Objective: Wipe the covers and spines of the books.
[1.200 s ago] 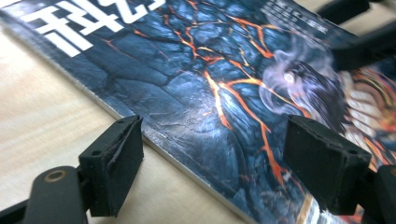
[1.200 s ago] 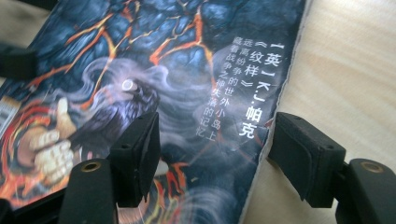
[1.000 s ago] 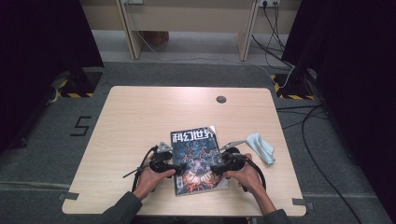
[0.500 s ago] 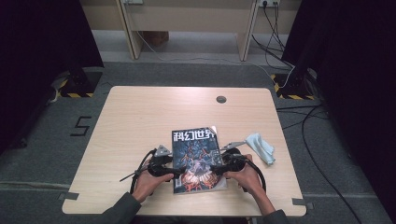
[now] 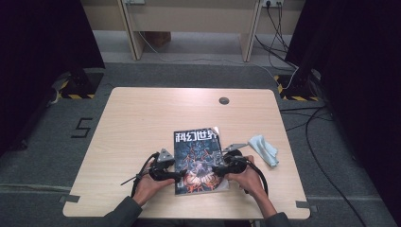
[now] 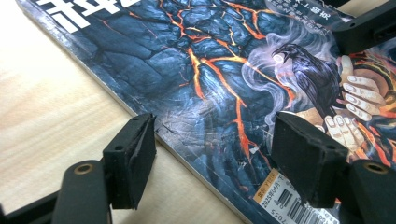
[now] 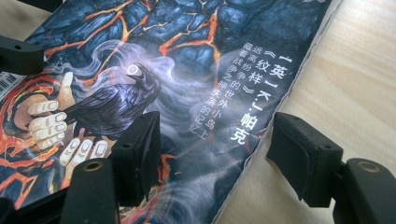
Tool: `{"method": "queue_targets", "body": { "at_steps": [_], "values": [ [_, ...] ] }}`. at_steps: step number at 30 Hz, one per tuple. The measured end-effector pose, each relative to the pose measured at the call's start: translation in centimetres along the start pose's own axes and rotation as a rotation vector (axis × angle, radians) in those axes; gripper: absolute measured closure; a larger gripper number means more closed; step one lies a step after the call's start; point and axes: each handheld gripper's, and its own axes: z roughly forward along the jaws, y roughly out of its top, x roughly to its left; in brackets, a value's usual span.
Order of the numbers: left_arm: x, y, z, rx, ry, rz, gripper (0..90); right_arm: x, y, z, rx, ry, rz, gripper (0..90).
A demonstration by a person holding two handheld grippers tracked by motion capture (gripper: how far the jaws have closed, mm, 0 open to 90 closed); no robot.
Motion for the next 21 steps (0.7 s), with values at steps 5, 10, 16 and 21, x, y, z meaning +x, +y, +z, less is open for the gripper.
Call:
{"method": "queue_targets", "body": {
  "at_steps": [5,10,16,21],
  "values": [
    [0.7,0.4,0.3,-0.006,0.020,-0.004,31.9,-0.1,0.6,0.5,-0.013,-0.015,0.002,34.5],
    [1.4,0.9,0.6,-0.010,0.044,-0.005,32.9,-0.4,1.4,1.2,-0.024,-0.025,0.011,34.4],
    [2.1,1.2,0.8,-0.010,0.066,-0.004,32.7,-0.6,2.0,1.7,-0.022,-0.033,0.005,34.2],
    [2.4,1.3,0.9,-0.014,0.065,-0.022,32.8,-0.7,2.3,1.9,-0.026,-0.034,0.011,33.8]
  ]
}}
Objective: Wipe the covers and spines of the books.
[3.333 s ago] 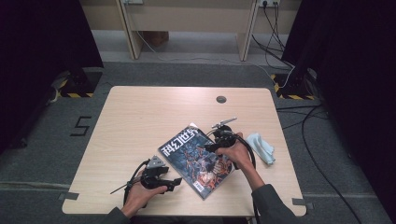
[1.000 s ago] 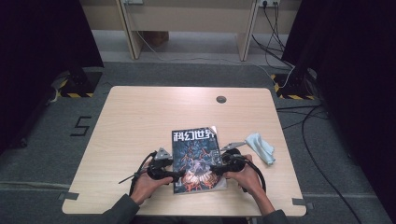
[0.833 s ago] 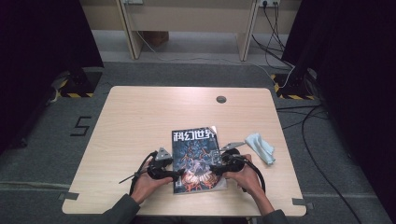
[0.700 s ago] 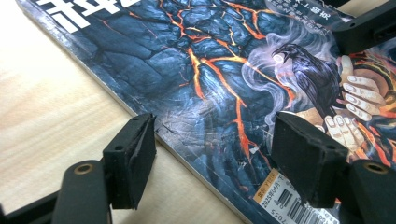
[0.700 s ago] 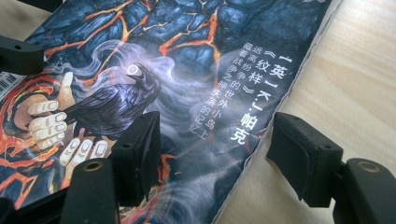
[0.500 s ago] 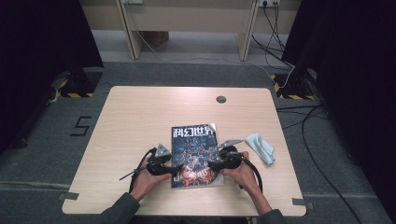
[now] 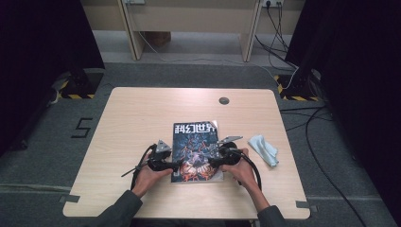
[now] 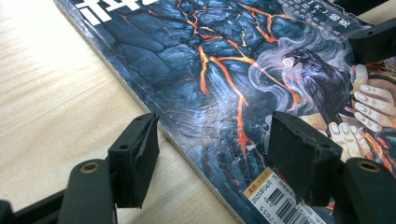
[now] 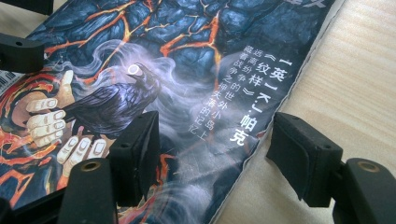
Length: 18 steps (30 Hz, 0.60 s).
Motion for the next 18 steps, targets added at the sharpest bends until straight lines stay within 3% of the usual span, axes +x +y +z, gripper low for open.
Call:
{"method": "queue_targets", "body": {
  "at_steps": [14,18],
  "values": [
    [0.29,0.38,0.30,0.000,0.013,-0.001,32.3,-0.03,0.28,0.21,-0.009,-0.015,0.003,33.7],
    [0.44,0.38,0.11,-0.007,0.035,-0.004,31.1,-0.32,0.30,-0.40,-0.013,-0.027,0.015,33.9]
  ]
}}
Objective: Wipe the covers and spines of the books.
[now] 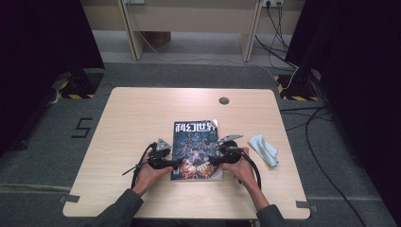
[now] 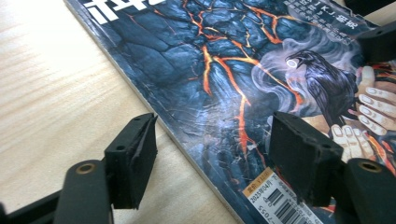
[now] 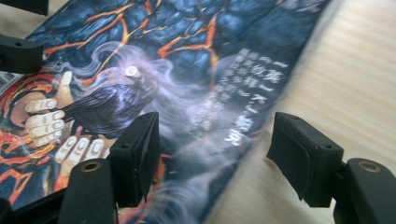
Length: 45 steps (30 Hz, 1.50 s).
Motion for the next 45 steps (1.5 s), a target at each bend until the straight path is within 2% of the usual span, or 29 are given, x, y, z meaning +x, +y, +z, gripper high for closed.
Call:
{"method": "queue_targets", "body": {
  "at_steps": [3,8,11,15,17,19,24,27,31,35,39,42,45],
  "values": [
    [0.4,0.0,-0.5,-0.018,-0.012,-0.030,29.5,-0.9,-0.1,-1.3,-0.026,-0.005,0.019,34.3],
    [0.2,-0.5,-1.8,-0.030,-0.039,-0.034,28.1,-3.3,-0.4,-3.9,-0.060,-0.095,0.029,37.5],
    [-0.3,-1.0,-2.6,-0.027,-0.066,-0.028,27.4,-5.1,-0.7,-5.2,-0.068,-0.169,0.037,40.8],
    [-0.7,-1.8,-3.8,-0.027,-0.092,-0.029,25.7,-7.6,-1.4,-6.8,-0.081,-0.236,0.094,44.3],
    [-0.7,-2.3,-4.3,-0.022,-0.094,-0.035,25.4,-8.7,-1.7,-7.4,-0.077,-0.289,0.121,47.0],
    [-0.6,-2.9,-4.7,-0.012,-0.094,-0.035,25.2,-9.6,-2.2,-7.8,-0.063,-0.314,0.138,49.0],
    [-0.5,-4.3,-5.5,0.030,-0.101,-0.039,24.3,-11.2,-3.5,-7.4,-0.006,-0.334,0.167,56.7],
    [-0.7,-4.7,-5.9,0.039,-0.109,-0.034,23.7,-11.5,-3.9,-6.7,0.026,-0.328,0.160,62.6],
    [-1.0,-5.3,-6.4,0.052,-0.113,-0.018,22.4,-11.0,-3.8,-5.5,0.058,-0.295,0.136,65.4],
    [-1.1,-5.6,-6.7,0.061,-0.115,-0.008,21.9,-10.1,-2.8,-4.4,0.041,-0.248,0.118,66.8],
    [-1.2,-5.7,-6.8,0.068,-0.108,0.005,21.5,-9.3,-1.6,-3.2,0.044,-0.250,0.103,65.1],
    [-1.0,-5.9,-6.8,0.077,-0.107,0.002,21.0,-9.1,-1.2,-2.7,0.025,-0.223,0.104,63.2],
    [-1.0,-6.0,-6.8,0.077,-0.099,0.004,19.7,-8.6,-0.9,-3.0,0.013,-0.241,0.096,58.5]
  ]
}}
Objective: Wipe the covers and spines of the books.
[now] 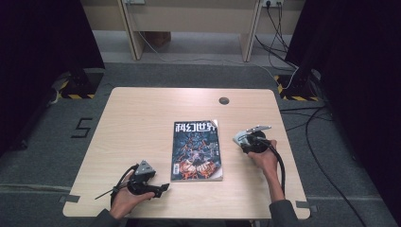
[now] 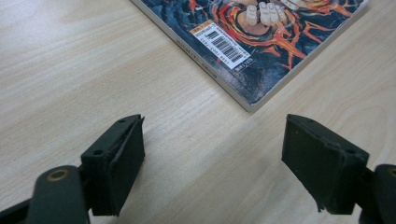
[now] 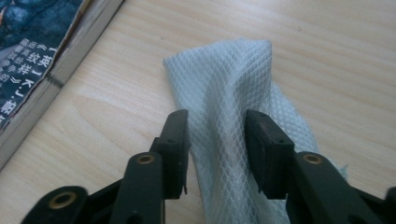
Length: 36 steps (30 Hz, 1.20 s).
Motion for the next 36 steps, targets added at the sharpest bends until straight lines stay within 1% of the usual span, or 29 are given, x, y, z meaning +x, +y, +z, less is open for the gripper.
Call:
{"method": "queue_targets", "body": {
  "at_steps": [1,2,4,7,10,13,14,16,18,19,20,21,22,23,24,25,26,28,31,33,36],
  "values": [
    [0.0,0.0,0.0,-0.001,0.001,0.001,19.1,0.1,0.1,-0.3,-0.013,0.002,-0.010,57.2],
    [0.0,0.0,0.0,0.000,0.003,0.005,19.0,0.3,0.2,-0.7,-0.028,0.008,-0.001,55.1],
    [-0.1,0.0,0.0,-0.001,0.010,0.016,19.0,0.5,0.2,-1.5,-0.055,0.023,-0.004,51.5],
    [-0.1,0.0,0.0,-0.005,0.018,0.025,19.0,1.2,0.0,-2.6,-0.083,0.069,-0.007,45.5],
    [0.0,-0.1,0.1,-0.008,0.024,0.028,18.7,2.0,-0.5,-3.6,-0.106,0.114,0.003,40.2],
    [0.0,0.0,0.0,-0.016,0.033,0.032,18.5,2.8,-1.1,-4.1,-0.113,0.138,-0.010,35.5],
    [0.0,0.0,-0.1,-0.019,0.036,0.034,18.2,3.1,-1.3,-4.3,-0.126,0.144,-0.014,34.2],
    [0.0,0.0,-0.1,-0.023,0.034,0.035,17.9,3.8,-1.8,-4.6,-0.134,0.167,-0.010,31.7],
    [0.0,-0.1,-0.1,-0.021,0.033,0.040,17.6,4.5,-2.3,-4.9,-0.137,0.178,-0.024,28.4],
    [0.0,-0.1,-0.1,-0.021,0.031,0.041,17.4,4.8,-2.6,-5.0,-0.137,0.180,-0.024,26.2],
    [-0.2,-0.1,-0.1,-0.025,0.030,0.043,17.2,5.3,-3.3,-5.2,-0.140,0.193,-0.020,24.2],
    [-0.2,-0.1,-0.1,-0.025,0.030,0.043,17.0,5.3,-3.3,-5.2,-0.140,0.193,-0.020,24.2],
    [-0.2,-0.1,-0.2,-0.024,0.031,0.047,17.0,5.5,-3.7,-5.3,-0.146,0.201,-0.029,22.3],
    [-0.3,-0.2,-0.2,-0.026,0.026,0.047,16.7,5.7,-4.0,-5.3,-0.139,0.208,-0.034,19.8],
    [-0.5,-0.3,-0.3,-0.027,0.024,0.048,16.3,5.9,-4.6,-5.5,-0.143,0.207,-0.043,17.4],
    [-0.5,-0.3,-0.3,-0.027,0.024,0.048,16.1,5.9,-4.6,-5.5,-0.143,0.207,-0.043,17.4],
    [-0.6,-0.3,-0.3,-0.028,0.021,0.051,15.9,6.1,-5.2,-5.6,-0.147,0.210,-0.050,16.8],
    [-0.8,-0.4,-0.3,-0.034,0.010,0.054,15.7,6.2,-5.5,-5.6,-0.146,0.215,-0.058,16.7],
    [-1.1,-0.6,-0.4,-0.034,0.007,0.063,15.0,6.5,-6.2,-5.7,-0.146,0.205,-0.051,16.7],
    [-1.2,-0.7,-0.4,-0.029,0.004,0.086,15.0,6.7,-6.7,-5.8,-0.145,0.210,-0.055,16.7],
    [-1.4,-0.8,-0.6,-0.031,0.000,0.087,15.0,7.1,-7.4,-6.1,-0.144,0.212,-0.066,16.7]
  ]
}}
